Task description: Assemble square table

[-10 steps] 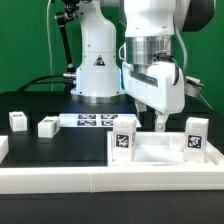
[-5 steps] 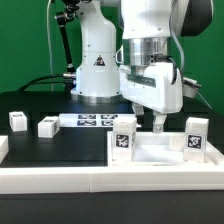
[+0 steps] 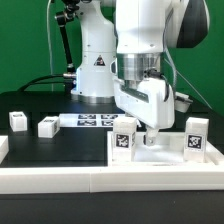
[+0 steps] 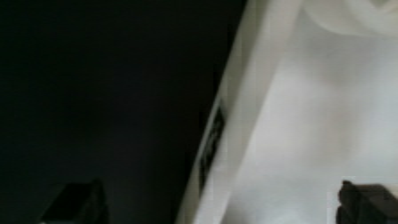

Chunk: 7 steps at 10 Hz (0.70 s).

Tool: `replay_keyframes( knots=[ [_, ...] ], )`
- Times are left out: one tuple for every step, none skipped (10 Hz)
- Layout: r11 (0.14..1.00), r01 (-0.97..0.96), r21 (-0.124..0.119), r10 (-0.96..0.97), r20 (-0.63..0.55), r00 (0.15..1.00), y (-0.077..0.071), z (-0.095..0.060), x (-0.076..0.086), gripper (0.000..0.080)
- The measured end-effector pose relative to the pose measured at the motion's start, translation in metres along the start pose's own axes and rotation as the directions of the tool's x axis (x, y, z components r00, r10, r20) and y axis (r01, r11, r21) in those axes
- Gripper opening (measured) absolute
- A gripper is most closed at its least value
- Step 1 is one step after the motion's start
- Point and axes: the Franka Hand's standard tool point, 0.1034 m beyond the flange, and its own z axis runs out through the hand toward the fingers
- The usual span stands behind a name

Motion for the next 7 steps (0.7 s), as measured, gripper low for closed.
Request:
replay_keyframes(
  knots=[
    [1.0, 0.006, -0.007, -0.006, 0.0, 1.0, 0.0013, 0.0033, -0.0023, 0.0649],
    [1.0, 0.009, -0.007, -0.009, 0.0, 1.0, 0.0009, 0.0037, -0.0019, 0.062],
    [1.0, 0.011, -0.006, -0.011, 0.0, 1.0, 0.0006, 0.0033, -0.0014, 0.0483],
    [1.0, 0.015, -0.006, -0.015, 0.0, 1.0, 0.0003, 0.0034, -0.0034, 0.0483],
    [1.0, 0.018, -0.007, -0.018, 0.0, 1.0, 0.0001, 0.0035, -0.0053, 0.0349],
    [1.0, 0.022, -0.007, -0.022, 0.0, 1.0, -0.0001, 0.0036, -0.0067, 0.0349],
    [1.0, 0.017, -0.006, -0.017, -0.001, 1.0, 0.0, 0.0034, -0.0053, 0.0147]
  ],
)
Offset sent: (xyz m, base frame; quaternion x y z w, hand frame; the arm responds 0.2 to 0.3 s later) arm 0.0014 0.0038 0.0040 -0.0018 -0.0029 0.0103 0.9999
